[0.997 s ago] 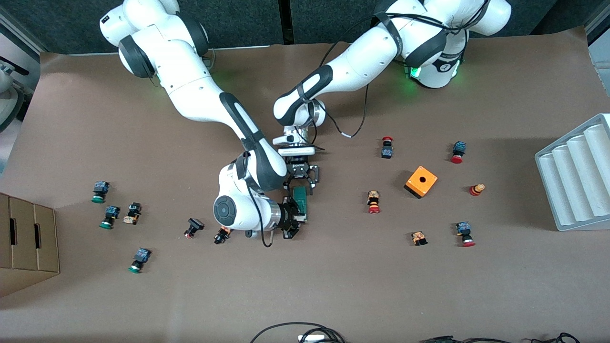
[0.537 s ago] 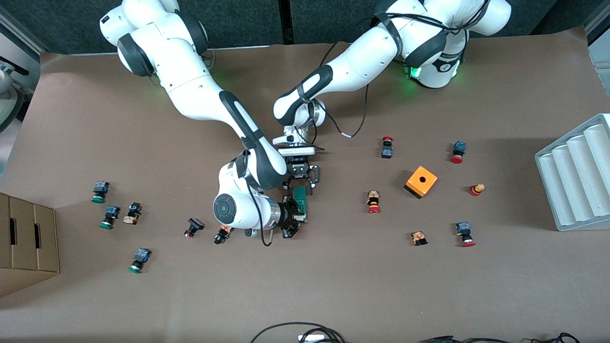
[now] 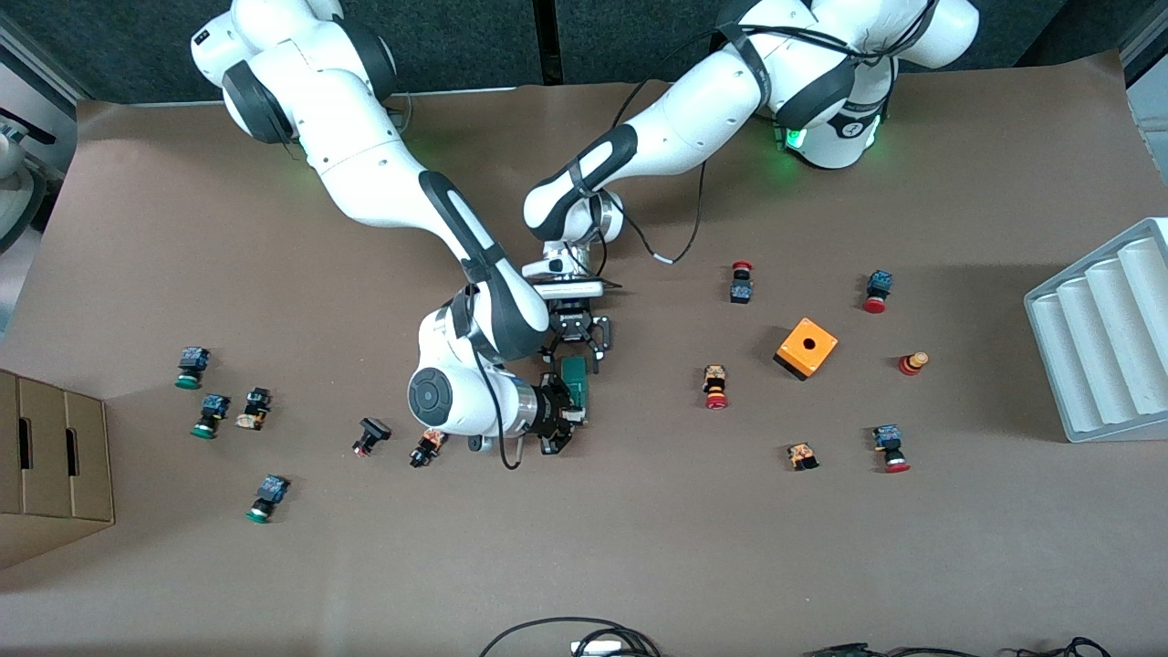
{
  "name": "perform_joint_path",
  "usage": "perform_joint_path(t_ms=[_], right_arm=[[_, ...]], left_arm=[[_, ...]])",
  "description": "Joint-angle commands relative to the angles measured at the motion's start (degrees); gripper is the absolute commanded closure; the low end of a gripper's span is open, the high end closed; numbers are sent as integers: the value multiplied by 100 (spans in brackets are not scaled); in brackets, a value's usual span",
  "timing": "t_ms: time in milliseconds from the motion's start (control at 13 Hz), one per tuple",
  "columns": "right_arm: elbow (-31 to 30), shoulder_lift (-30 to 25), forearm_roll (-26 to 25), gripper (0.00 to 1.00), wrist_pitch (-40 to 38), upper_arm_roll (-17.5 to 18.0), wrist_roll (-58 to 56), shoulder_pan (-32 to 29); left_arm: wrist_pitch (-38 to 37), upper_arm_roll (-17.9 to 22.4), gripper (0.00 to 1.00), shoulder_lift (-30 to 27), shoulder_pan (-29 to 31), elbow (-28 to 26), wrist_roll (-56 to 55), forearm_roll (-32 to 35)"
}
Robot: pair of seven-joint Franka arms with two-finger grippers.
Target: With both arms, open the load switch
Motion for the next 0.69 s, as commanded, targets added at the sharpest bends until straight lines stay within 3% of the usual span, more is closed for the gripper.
perform_joint_path(t_ms=[0,614], right_arm=[[-693,-284,-241,78,-420,144,47,95],[-851,-398,-293,77,-438,144,47,138]], left_arm=[[-101,67,18,-10,-95,-19,-150,100],[-101,67,18,-10,-95,-19,-150,100]])
